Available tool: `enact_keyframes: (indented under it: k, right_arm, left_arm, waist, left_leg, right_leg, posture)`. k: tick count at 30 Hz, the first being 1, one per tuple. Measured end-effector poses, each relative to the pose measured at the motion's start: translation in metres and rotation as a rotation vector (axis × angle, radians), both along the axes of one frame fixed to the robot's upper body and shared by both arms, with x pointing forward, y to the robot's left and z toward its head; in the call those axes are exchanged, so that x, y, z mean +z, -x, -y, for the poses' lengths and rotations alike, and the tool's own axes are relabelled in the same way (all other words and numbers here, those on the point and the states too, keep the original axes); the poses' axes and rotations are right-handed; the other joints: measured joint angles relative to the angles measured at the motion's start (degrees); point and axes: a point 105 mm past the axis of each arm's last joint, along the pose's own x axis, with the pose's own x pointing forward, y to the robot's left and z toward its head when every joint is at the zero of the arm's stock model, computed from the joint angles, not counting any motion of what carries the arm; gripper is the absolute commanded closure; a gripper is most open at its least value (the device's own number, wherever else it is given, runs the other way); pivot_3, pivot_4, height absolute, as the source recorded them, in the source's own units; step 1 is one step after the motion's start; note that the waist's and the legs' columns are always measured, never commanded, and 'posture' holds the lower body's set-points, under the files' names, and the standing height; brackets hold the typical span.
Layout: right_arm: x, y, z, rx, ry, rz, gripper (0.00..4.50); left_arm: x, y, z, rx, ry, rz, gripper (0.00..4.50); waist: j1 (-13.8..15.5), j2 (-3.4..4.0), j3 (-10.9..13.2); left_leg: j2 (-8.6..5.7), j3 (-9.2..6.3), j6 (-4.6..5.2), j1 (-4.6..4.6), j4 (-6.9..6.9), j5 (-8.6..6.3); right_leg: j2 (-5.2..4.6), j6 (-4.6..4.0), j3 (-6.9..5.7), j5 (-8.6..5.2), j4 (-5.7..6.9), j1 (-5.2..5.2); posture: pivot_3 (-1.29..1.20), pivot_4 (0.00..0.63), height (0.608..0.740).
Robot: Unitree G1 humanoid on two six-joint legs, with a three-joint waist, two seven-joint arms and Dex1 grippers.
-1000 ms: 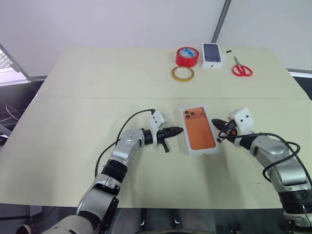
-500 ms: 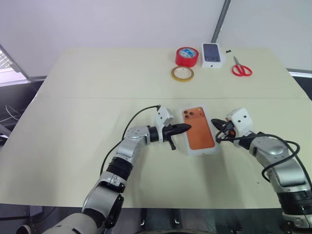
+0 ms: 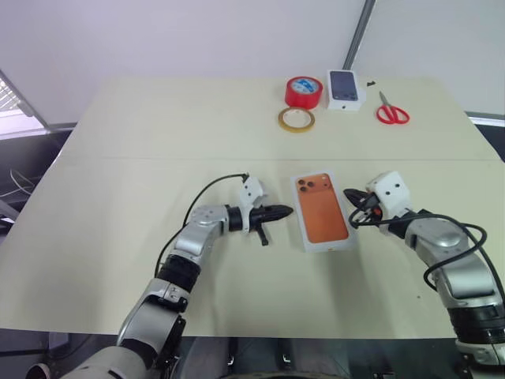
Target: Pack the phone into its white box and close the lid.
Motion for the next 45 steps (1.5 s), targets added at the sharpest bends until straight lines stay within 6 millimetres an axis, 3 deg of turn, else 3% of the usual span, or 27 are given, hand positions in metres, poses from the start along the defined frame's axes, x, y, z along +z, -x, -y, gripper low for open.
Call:
enact_keyframes:
  k: [14, 45]
  right_arm:
    - [-0.005, 0.022, 0.005, 0.101, 0.088, -0.064, 4.47]
    - [-0.004, 0.021, 0.02, 0.046, 0.152, -0.053, 4.47]
  left_arm:
    - [-0.001, 0.002, 0.018, -0.01, 0.004, -0.002, 4.5]
    - [0.004, 0.001, 0.035, -0.012, 0.05, -0.017, 4.5]
  waist:
    - [0.2, 0.07, 0.0]
    - [0.1, 0.07, 0.0]
  left_leg:
    - [-0.05, 0.0, 0.17, 0.04, 0.04, -0.09]
    - [-0.05, 0.0, 0.14, 0.04, 0.05, -0.08]
  right_leg:
    - [-0.03, 0.0, 0.0, 0.0, -0.01, 0.1]
    - [-0.03, 0.0, 0.0, 0.0, 0.01, 0.09]
  posture:
    - [0.0, 0.15, 0.74]
    - [0.0, 0.15, 0.74]
